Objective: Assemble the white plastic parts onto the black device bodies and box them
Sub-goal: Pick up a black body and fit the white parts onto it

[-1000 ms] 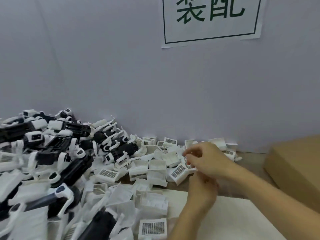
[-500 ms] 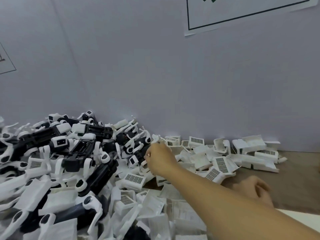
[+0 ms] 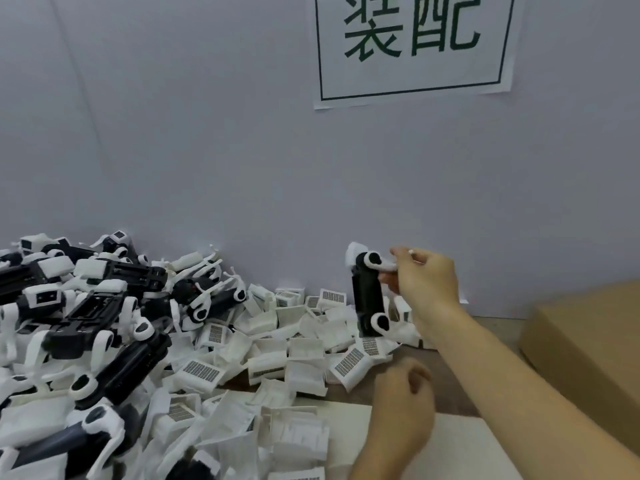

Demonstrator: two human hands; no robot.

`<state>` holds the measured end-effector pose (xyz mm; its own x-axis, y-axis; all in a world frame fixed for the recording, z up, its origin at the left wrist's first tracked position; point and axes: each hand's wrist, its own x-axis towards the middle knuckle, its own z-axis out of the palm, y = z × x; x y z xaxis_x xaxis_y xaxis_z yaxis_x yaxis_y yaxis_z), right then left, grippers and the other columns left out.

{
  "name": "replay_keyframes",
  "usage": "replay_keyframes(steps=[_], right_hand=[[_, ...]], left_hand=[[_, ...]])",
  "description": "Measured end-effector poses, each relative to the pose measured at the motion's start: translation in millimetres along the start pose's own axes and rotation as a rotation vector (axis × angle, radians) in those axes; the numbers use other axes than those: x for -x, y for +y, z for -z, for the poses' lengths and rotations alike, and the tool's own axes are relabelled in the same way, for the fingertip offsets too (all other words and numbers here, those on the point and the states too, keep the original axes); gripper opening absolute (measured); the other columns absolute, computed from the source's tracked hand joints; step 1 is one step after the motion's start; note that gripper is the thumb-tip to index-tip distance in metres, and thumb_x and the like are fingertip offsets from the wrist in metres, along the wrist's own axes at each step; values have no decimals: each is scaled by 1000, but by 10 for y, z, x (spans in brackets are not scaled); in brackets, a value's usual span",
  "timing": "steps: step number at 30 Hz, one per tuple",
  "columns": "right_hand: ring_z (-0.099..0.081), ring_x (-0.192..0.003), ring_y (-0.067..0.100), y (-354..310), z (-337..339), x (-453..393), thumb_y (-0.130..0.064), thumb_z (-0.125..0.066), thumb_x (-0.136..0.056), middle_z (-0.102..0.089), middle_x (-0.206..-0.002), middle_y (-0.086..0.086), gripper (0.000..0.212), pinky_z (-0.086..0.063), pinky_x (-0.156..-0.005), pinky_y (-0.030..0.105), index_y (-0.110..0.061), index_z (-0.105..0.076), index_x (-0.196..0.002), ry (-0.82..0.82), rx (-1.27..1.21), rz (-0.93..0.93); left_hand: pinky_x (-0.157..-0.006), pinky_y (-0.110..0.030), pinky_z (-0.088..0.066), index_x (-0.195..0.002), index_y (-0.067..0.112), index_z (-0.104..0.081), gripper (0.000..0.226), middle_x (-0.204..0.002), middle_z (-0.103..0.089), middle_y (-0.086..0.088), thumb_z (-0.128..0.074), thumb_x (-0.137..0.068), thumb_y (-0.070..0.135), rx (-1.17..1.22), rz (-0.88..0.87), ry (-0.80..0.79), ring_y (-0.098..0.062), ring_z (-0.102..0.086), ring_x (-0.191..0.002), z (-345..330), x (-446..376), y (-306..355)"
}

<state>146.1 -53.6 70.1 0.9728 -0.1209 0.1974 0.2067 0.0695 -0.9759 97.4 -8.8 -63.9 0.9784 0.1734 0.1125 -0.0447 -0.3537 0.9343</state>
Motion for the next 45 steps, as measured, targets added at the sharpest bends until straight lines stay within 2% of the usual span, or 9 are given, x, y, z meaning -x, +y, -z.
replay_keyframes(steps=[6,12,15,19,24,29,33,38,45], right_hand=[[-61,-69,20,312,1139,252,-13,-53,-103,-72,-84,7,22,-53,-69,33,-8,-74,-97,118,-182,-169],[-40,-50,12,630,1167,325,-18,-52,-104,-48,-50,-2,28,-42,-58,30,-4,-64,-84,1,-451,-446],[-41,-53,14,727,1062,349,-18,-52,-103,-48,-50,1,29,-44,-59,32,-2,-64,-82,-70,-502,-499],[-58,-46,11,786,1004,321,-18,-54,-102,-68,-61,3,24,-52,-51,28,-4,-71,-94,-70,-413,-397],[-69,-89,16,891,974,339,-24,-58,-101,-74,-98,-2,13,-54,-71,30,-23,-70,-108,19,5,-115],[-68,-92,1,900,805,535,-8,-58,-95,-75,-91,-14,24,-56,-82,22,-27,-74,-96,-284,318,167],[-67,-90,4,960,761,570,-24,-68,-87,-72,-97,-11,22,-56,-76,23,-32,-68,-107,-400,439,234],[-67,-84,-8,995,799,520,-17,-78,-80,-74,-87,-19,31,-51,-66,9,-35,-66,-102,-275,402,200],[-70,-85,-2,970,801,502,-6,-82,-70,-74,-90,-21,43,-56,-67,17,-32,-67,-101,-305,294,161]], left_hand=[[-67,-31,-47,-77,14,-63,30,-81,-67,-11,-42,-92,-2,178,175,97,-23,-61,-73,10,10,23],[-70,-25,-53,-81,19,-80,49,-85,-78,-2,-42,-106,35,447,68,-46,-16,-70,-79,-20,120,278],[-91,-31,-56,-101,23,-81,42,-102,-78,-5,-49,-97,49,491,-31,-215,-17,-73,-101,2,196,329],[-92,-35,-57,-105,15,-76,31,-105,-77,-12,-77,-82,36,471,19,-136,-28,-71,-103,-4,190,284],[-66,-26,-59,-99,15,-75,20,-90,-79,-6,-83,-80,16,580,67,106,-21,-76,-84,7,139,257],[-71,-34,-61,-97,13,-76,22,-87,-79,-3,-77,-86,31,704,142,361,-21,-76,-85,106,64,214],[-69,-41,-61,-113,10,-71,24,-104,-77,-11,-65,-96,26,902,143,223,-30,-73,-98,90,66,266],[-92,-50,-57,-114,15,-71,20,-106,-78,-1,-69,-94,17,740,43,135,-20,-73,-103,27,77,264],[-93,-42,-58,-114,18,-70,18,-104,-78,4,-64,-98,21,596,9,196,-11,-73,-99,7,88,258]])
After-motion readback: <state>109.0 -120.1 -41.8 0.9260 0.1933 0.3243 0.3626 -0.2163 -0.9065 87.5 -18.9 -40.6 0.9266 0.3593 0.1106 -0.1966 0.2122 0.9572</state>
